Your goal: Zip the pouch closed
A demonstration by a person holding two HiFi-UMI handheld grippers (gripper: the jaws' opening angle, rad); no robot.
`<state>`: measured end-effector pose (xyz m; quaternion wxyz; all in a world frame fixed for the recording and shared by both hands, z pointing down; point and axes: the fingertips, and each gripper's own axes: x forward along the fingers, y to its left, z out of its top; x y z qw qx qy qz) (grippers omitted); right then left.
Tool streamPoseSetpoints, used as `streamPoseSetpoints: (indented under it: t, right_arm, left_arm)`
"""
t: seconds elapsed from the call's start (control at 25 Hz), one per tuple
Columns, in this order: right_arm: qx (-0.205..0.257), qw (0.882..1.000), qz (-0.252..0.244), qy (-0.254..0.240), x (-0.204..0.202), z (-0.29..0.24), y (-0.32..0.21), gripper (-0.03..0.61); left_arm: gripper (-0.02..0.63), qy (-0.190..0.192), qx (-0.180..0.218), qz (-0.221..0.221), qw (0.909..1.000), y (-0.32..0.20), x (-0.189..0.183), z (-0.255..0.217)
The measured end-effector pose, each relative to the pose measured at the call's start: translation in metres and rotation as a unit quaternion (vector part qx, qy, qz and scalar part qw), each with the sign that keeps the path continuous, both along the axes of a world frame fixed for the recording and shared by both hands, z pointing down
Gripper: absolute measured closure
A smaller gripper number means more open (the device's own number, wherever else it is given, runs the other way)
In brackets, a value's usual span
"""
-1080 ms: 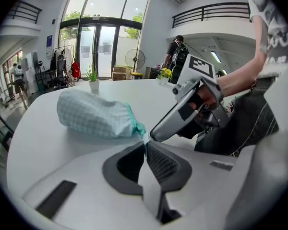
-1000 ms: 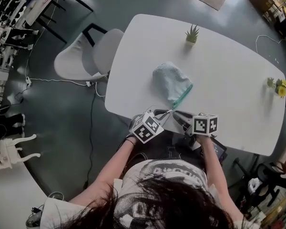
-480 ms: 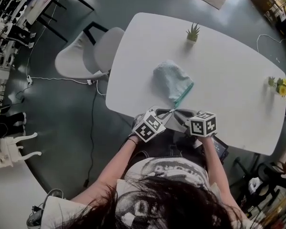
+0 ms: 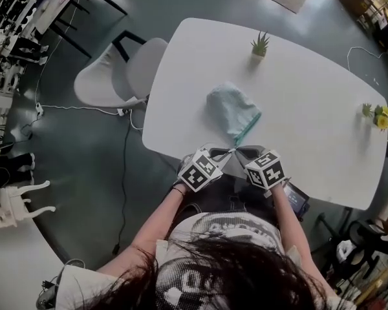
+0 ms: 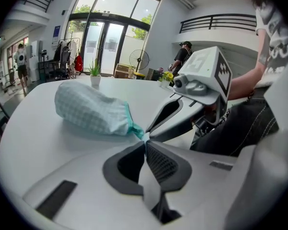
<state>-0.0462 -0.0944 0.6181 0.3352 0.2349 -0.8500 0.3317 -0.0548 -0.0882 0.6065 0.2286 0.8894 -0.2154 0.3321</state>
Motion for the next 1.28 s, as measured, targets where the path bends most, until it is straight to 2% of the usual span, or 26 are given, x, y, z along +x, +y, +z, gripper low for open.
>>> streamPoseSetpoints:
  t: [0.16,0.44,0.64,1.28]
  right_arm:
    - [0.009,1.000,-0.012,0.014,0.001,0.000,-0.004,0.575]
    - [0.020,0.999,-0.013,0.035,0.012,-0.002,-0.024,0.575]
    - [0.037,0.997,-0.028,0.064,0.014,0.003,-0.034,0.574]
    - [0.052,0.991,0.000,0.123,0.060,0.013,-0.088,0.574]
  left_arm:
    - [0.594,-0.004,-0.002,0.013,0.9999,-0.002,-0.002,0.001]
    - [0.594,0.004,-0.002,0.008,1.0000,-0.013,-0.014,-0.005]
    - [0.594,-0.008,0.006,0.010,0.9999,-0.017,-0.017,-0.002]
    - [0.594,-0.024,0.012,-0.007,0.9996,-0.031,-0.042,0.006]
